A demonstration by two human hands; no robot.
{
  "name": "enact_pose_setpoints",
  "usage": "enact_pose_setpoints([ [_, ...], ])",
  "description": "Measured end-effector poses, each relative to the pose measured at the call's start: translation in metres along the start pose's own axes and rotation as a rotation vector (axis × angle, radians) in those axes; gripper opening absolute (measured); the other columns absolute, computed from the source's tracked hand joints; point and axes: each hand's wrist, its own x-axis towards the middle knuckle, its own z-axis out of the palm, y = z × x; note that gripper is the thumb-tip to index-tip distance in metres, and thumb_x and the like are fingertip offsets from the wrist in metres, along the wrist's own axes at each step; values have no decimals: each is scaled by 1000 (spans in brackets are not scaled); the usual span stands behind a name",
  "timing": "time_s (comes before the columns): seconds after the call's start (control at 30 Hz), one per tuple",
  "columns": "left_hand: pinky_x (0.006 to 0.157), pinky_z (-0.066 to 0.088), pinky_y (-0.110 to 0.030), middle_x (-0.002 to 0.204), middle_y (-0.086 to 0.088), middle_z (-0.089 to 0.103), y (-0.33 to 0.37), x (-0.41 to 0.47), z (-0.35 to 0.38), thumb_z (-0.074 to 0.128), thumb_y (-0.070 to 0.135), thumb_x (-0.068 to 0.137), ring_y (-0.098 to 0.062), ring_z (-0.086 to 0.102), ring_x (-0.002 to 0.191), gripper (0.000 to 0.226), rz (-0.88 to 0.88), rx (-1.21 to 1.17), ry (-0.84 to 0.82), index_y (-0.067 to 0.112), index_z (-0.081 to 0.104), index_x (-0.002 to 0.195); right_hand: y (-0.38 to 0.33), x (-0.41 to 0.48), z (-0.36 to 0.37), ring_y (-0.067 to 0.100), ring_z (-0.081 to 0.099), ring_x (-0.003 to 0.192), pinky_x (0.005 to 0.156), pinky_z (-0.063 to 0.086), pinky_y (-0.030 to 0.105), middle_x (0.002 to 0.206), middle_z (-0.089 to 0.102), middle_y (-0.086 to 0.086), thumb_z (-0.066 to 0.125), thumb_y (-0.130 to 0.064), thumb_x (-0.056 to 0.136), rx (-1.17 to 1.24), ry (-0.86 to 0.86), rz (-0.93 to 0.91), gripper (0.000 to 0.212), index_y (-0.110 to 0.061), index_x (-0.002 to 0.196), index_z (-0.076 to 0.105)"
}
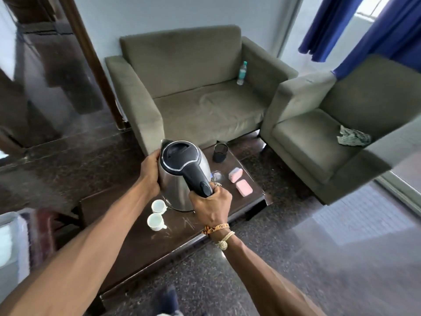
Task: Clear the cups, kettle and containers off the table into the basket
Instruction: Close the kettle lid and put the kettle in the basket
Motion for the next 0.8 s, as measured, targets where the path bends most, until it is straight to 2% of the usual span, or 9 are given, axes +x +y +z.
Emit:
enact_pose_setpoints([
  [0.07, 81, 54, -34, 90, -5, 76, -10, 7, 17, 62, 43, 84, -22, 70, 86, 32, -40, 17, -46, 16, 79, 85, 9, 5, -9, 9, 25, 49, 43, 24, 17, 47, 27, -5, 67, -34, 57, -5, 30, 22, 41, -17, 45, 32],
  [0.17, 67, 54, -27, 70, 2, 74, -23, 16, 43, 52, 37, 93, -14, 69, 66, 45, -87, 29, -124, 20, 78, 61, 22, 16, -21, 10, 27, 47, 43, 25, 16, 47, 30, -6, 67, -34, 58, -28, 59, 55, 39, -17, 46, 33],
  [0.2, 71, 54, -29, 73, 0, 75, -27, 20, 51, 52, 36, 92, -15, 70, 70, 42, -110, 32, -140, 19, 79, 64, 25, 21, -24, 10, 28, 47, 43, 25, 17, 47, 31, -5, 67, -34, 58, -51, 69, 57, 40, -17, 46, 33],
  [0.27, 89, 52, -37, 97, -8, 75, -29, 27, 61, 56, 40, 87, -25, 69, 95, 34, -134, 18, -158, 16, 79, 91, 32, 31, -31, 10, 28, 47, 44, 25, 18, 47, 32, -5, 67, -36, 57, -97, 87, 59, 40, -17, 46, 33],
  [0.33, 103, 45, -44, 121, -13, 67, -31, 43, 71, 62, 47, 79, -31, 63, 112, 51, -154, 21, -171, 11, 72, 113, 35, 43, -38, 10, 28, 46, 44, 26, 20, 45, 31, -5, 67, -38, 57, -119, 112, 64, 41, -19, 45, 33],
  [0.4, 107, 43, -49, 129, -14, 64, -38, 65, 79, 71, 55, 71, -33, 62, 117, 68, -175, 59, -174, 10, 68, 123, 36, 55, -44, 10, 29, 43, 45, 28, 21, 42, 30, -6, 64, -44, 57, -147, 133, 49, 40, -22, 44, 32],
  [0.63, 106, 45, -51, 124, -14, 67, -29, 75, 122, 73, 58, 66, -33, 63, 116, 75, -147, 75, -201, 9, 67, 123, 40, 90, -60, 14, 33, 47, 50, 33, 32, 42, 28, -9, 51, -53, 53, -169, 165, 17, 37, -24, 45, 29],
  [0.73, 107, 43, -52, 126, -16, 66, -31, 81, 133, 70, 57, 69, -34, 62, 118, 75, -133, 87, -165, 8, 66, 125, 46, 104, -64, 10, 33, 43, 44, 27, 16, 41, 25, -10, 53, -49, 54, -117, 140, -5, 36, -25, 44, 28],
  [0.8, 107, 44, -51, 125, -15, 67, -34, 89, 136, 69, 57, 71, -33, 62, 117, 72, -140, 75, -140, 8, 67, 124, 53, 117, -67, 6, 40, 43, 44, 29, 12, 40, 26, -10, 56, -45, 55, -109, 108, -16, 36, -25, 44, 29],
])
